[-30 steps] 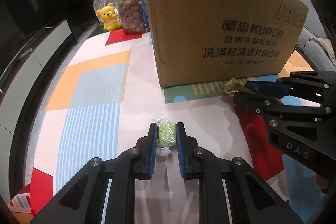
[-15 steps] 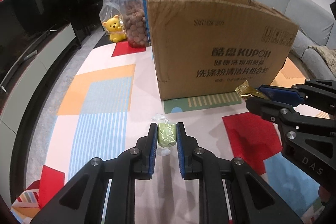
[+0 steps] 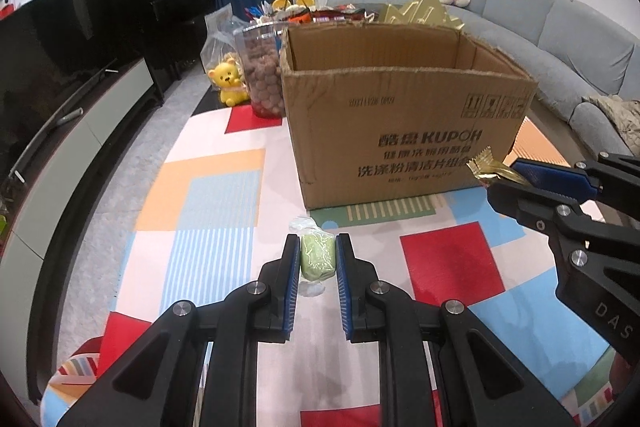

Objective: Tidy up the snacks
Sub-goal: 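Lift and carry the light-green candy and gold candy over the box with both grippers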

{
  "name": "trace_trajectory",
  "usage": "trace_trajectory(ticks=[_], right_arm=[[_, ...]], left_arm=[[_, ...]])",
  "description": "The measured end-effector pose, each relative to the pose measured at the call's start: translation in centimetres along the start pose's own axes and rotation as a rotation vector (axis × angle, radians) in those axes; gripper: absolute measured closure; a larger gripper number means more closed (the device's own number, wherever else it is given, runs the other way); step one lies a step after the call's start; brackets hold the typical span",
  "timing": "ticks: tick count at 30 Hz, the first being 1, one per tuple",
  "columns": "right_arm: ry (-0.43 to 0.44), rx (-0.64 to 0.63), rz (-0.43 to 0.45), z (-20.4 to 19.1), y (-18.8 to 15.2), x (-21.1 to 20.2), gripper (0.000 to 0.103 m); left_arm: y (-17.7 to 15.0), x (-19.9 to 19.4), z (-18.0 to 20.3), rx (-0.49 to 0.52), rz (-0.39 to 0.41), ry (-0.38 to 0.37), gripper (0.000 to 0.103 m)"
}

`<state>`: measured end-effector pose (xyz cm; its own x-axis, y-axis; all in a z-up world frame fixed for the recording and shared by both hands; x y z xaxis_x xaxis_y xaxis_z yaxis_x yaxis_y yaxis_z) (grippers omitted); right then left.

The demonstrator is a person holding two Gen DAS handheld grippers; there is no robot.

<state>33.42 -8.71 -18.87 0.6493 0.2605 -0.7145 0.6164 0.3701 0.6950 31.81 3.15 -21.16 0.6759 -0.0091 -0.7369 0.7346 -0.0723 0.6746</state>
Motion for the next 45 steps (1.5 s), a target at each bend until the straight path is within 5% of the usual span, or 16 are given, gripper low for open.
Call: trace_trajectory(ticks=[19, 45], right_arm=[[-0.035, 0.082, 0.068, 3.0, 2.5, -4.5, 0.081], [-0.077, 0.112, 0.163, 6.2, 7.8, -7.0, 0.081]], left_arm=[[5.0, -3.9, 1.9, -0.016, 0.068, 0.01, 0.084], [11.4, -4.3, 2.8, -0.02, 0.125, 0.011, 0.084]])
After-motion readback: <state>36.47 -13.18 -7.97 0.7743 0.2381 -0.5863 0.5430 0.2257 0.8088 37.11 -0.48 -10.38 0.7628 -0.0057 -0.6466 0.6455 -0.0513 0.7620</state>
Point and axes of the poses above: each gripper's, at about its wrist camera, not at the fingertips, and x roughly the way its jaws point, z to its right, y to its top, the point moved 8 cm from there along x, roughly the way its jaws point, and after that the axes turned 3 degrees about -x, right-handed, at the moved point
